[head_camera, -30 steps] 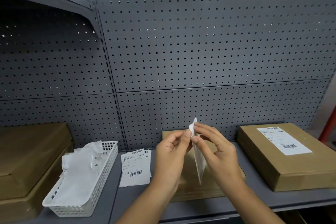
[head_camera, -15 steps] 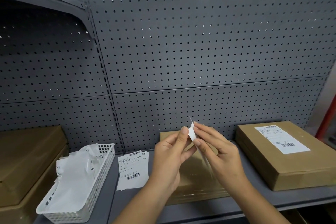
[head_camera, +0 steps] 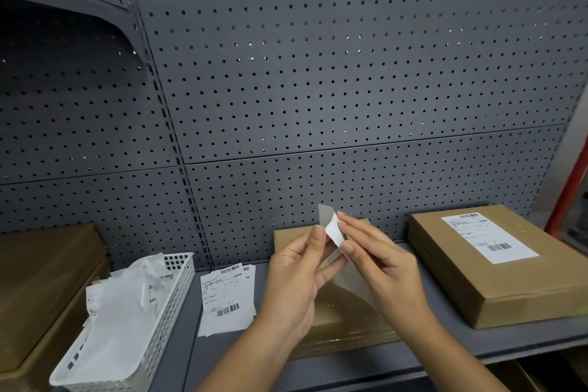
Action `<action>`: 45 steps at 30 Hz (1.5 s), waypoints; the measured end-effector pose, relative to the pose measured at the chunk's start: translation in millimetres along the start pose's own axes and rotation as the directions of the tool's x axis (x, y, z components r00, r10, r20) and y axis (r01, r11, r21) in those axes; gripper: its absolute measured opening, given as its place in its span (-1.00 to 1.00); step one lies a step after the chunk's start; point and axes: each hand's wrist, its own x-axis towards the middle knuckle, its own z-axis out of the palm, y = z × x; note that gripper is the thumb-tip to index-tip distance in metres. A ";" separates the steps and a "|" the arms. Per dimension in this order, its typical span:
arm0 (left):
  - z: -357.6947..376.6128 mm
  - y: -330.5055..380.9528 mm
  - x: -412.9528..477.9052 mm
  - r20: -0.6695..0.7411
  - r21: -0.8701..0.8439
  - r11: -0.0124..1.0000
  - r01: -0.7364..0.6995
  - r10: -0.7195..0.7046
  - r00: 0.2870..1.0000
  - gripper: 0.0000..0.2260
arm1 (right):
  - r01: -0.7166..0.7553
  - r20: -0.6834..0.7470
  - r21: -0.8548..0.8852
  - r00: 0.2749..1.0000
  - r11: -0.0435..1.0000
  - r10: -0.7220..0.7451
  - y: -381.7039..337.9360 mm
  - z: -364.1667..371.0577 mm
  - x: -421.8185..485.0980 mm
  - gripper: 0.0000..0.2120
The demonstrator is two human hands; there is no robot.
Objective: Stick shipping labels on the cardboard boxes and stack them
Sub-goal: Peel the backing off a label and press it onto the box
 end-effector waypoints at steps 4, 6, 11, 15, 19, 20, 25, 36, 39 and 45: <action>-1.2 0.0 1.9 0.000 0.020 1.000 -0.001 0.001 1.000 -0.69 | -0.006 -0.001 0.019 1.000 1.000 0.006 1.9 0.0 0.1 -0.69; -1.5 0.1 2.7 0.001 0.026 1.000 -0.002 0.002 1.000 -0.69 | -0.004 -0.008 0.024 1.000 1.000 0.004 2.8 0.9 1.2 -0.69; -1.2 0.6 4.1 0.010 0.042 0.999 0.016 -0.016 1.000 -0.70 | -0.007 -0.018 0.039 1.000 0.999 0.007 5.4 2.1 3.0 -0.70; 0.5 2.3 3.9 0.009 0.041 0.999 0.030 -0.031 0.999 -0.70 | -0.003 -0.029 0.041 1.000 0.999 0.004 7.5 2.3 3.5 -0.70; 1.8 4.5 3.8 0.011 0.038 0.998 0.050 -0.051 0.999 -0.70 | -0.006 -0.032 0.051 0.999 0.999 0.008 8.1 2.3 4.0 -0.70; 2.2 4.9 3.9 0.010 0.035 0.998 0.058 -0.058 0.998 -0.70 | -0.007 -0.036 0.051 0.999 0.999 0.009 8.3 2.4 4.1 -0.70; 3.5 6.5 6.6 0.004 -0.025 0.990 0.137 -0.137 0.991 -0.71 | -0.012 -0.051 0.068 0.999 0.998 0.016 8.7 1.8 4.4 -0.70; 2.4 10.1 8.6 0.031 -0.084 0.975 0.206 -0.204 0.979 -0.71 | 0.024 -0.033 0.008 0.999 1.000 -0.024 9.0 -3.1 3.7 -0.70; 0.9 10.5 9.0 0.042 -0.106 0.967 0.231 -0.227 0.973 -0.76 | 0.026 -0.028 0.009 0.999 1.000 -0.026 8.7 -4.2 3.1 -0.70; 1.2 8.5 8.9 0.053 -0.156 0.949 0.273 -0.267 0.962 -0.80 | 0.011 -0.021 0.024 1.000 1.000 -0.011 9.4 -6.2 1.4 -0.69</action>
